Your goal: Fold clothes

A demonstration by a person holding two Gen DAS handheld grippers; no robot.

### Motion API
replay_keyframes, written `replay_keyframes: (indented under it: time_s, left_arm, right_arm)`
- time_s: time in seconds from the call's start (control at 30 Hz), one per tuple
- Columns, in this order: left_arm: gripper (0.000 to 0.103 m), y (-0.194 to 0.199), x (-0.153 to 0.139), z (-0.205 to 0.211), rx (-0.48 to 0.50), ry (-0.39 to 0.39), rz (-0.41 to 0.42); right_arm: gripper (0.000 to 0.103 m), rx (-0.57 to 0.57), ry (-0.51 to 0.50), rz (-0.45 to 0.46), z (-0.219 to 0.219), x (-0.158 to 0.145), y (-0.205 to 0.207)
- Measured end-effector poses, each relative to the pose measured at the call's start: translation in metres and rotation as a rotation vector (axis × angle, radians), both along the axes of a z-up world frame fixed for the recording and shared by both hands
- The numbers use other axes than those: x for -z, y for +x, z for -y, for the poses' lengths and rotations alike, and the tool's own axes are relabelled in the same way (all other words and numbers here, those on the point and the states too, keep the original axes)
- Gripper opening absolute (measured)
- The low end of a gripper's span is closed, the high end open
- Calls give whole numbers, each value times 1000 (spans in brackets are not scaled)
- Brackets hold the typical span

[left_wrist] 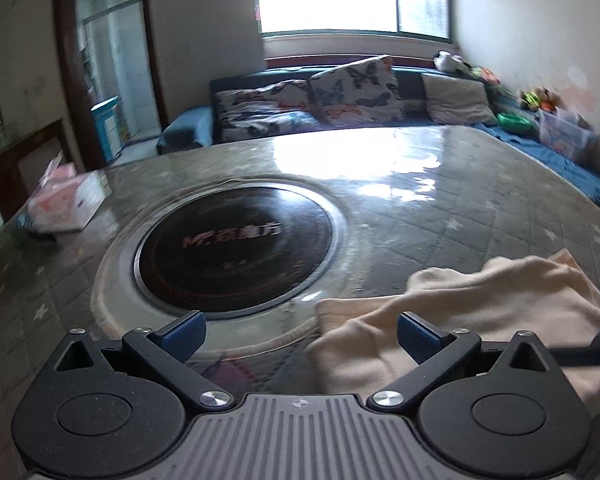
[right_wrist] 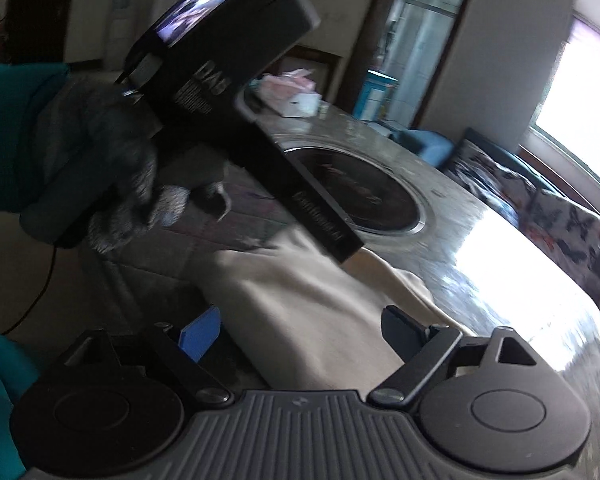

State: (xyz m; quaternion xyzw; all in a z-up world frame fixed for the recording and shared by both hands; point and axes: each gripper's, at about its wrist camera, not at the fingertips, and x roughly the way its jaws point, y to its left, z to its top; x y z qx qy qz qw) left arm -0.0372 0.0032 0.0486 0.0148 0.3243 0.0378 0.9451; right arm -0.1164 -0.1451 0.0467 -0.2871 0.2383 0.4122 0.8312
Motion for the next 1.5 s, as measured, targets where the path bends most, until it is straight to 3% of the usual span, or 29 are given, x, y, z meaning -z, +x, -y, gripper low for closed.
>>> replay_keyframes:
  time_s: [0.2, 0.37, 0.5, 0.63, 0.87, 1.07, 1.3, 1.37, 1.43, 1.5]
  left_arm:
    - [103, -13, 0, -27, -58, -63, -6]
    - [103, -19, 5, -41, -87, -163, -41]
    - [103, -23, 7, -48, -98, -258, -65]
    - [103, -25, 9, -52, -120, -385, -95]
    - [103, -21, 19, -59, -191, -653, -181]
    - [101, -14, 21, -50, -170, -758, -204]
    - [88, -5, 25, -35, -122, -846, -227]
    - [75, -3, 27, -33, -117, -859, -233]
    - [47, 1, 30, -34, -120, -877, -250]
    - [31, 3, 35, -35, -121, -891, -266]
  right_arm:
    - [74, -70, -53, 5, -26, 9, -2]
    - [62, -125, -104, 28, -46, 20, -7]
    - [41, -141, -135, 47, -56, 29, -12]
    - [21, -116, -87, 16, -53, 24, -4]
    - [14, -34, 71, -59, -28, -3, 9]
    - [13, -3, 155, -83, -6, -18, 16]
    - [12, -6, 187, -90, 6, -19, 19]
    - [12, -10, 193, -91, 7, -18, 20]
    - [12, -13, 198, -101, 7, -16, 23]
    - [14, -20, 202, -109, 9, -14, 26]
